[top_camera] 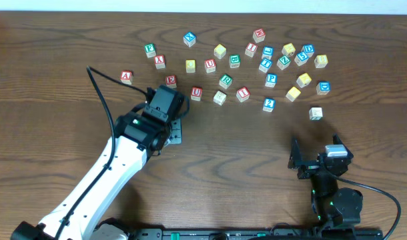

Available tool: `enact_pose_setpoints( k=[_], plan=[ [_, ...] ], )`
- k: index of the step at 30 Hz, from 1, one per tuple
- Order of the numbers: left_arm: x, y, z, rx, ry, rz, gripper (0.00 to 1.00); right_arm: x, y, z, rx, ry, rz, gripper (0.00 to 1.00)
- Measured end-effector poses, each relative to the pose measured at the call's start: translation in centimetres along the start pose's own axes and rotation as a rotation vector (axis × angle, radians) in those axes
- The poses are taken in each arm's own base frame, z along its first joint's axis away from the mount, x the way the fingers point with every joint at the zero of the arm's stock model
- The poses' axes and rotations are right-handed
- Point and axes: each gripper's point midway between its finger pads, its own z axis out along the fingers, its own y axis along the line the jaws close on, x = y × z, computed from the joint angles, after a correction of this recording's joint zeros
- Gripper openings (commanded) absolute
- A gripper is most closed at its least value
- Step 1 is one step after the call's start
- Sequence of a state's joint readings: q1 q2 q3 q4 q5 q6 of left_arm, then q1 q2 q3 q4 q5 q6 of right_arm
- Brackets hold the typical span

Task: Spell out NEURIPS
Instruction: 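Lift the green N block and carry it toward the near-left area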

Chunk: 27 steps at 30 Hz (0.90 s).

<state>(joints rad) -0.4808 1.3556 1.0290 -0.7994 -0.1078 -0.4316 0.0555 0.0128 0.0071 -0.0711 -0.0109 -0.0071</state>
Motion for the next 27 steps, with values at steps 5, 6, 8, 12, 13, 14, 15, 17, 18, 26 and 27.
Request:
enact_pose_setpoints(
  k=[5, 6, 8, 12, 13, 14, 15, 17, 18, 26, 27],
  plan=[
    [1.2, 0.3, 1.8, -0.004, 0.005, -0.050, 0.12, 0.0, 0.0, 0.0, 0.000, 0.000, 0.000, 0.99],
    [1.4, 0.3, 2.3, -0.002, 0.003, -0.060, 0.13, 0.0, 0.0, 0.0, 0.000, 0.000, 0.000, 0.99],
    [1.8, 0.5, 2.9, -0.003, 0.003, -0.067, 0.15, 0.0, 0.0, 0.0, 0.000, 0.000, 0.000, 0.99],
    [2.6, 0.7, 3.8, -0.007, 0.010, -0.072, 0.15, 0.0, 0.0, 0.0, 0.000, 0.000, 0.000, 0.99],
    [2.7, 0.7, 4.0, -0.006, 0.009, -0.073, 0.15, 0.0, 0.0, 0.0, 0.000, 0.000, 0.000, 0.99],
    [2.7, 0.7, 4.0, -0.004, 0.007, -0.073, 0.15, 0.0, 0.0, 0.0, 0.000, 0.000, 0.000, 0.99],
    [2.5, 0.6, 4.0, -0.001, 0.000, -0.074, 0.15, 0.0, 0.0, 0.0, 0.000, 0.000, 0.000, 0.99],
    [2.1, 0.4, 4.0, 0.010, -0.018, -0.077, 0.16, 0.0, 0.0, 0.0, 0.000, 0.000, 0.000, 0.99],
    [2.0, 0.3, 4.0, 0.012, -0.022, -0.077, 0.17, 0.0, 0.0, 0.0, 0.000, 0.000, 0.000, 0.99],
    [1.6, -0.2, 5.8, 0.008, -0.015, -0.076, 0.17, 0.0, 0.0, 0.0, 0.000, 0.000, 0.000, 0.99],
    [1.8, -0.2, 6.4, 0.000, -0.001, -0.073, 0.17, 0.0, 0.0, 0.0, 0.000, 0.000, 0.000, 0.99]
  ],
)
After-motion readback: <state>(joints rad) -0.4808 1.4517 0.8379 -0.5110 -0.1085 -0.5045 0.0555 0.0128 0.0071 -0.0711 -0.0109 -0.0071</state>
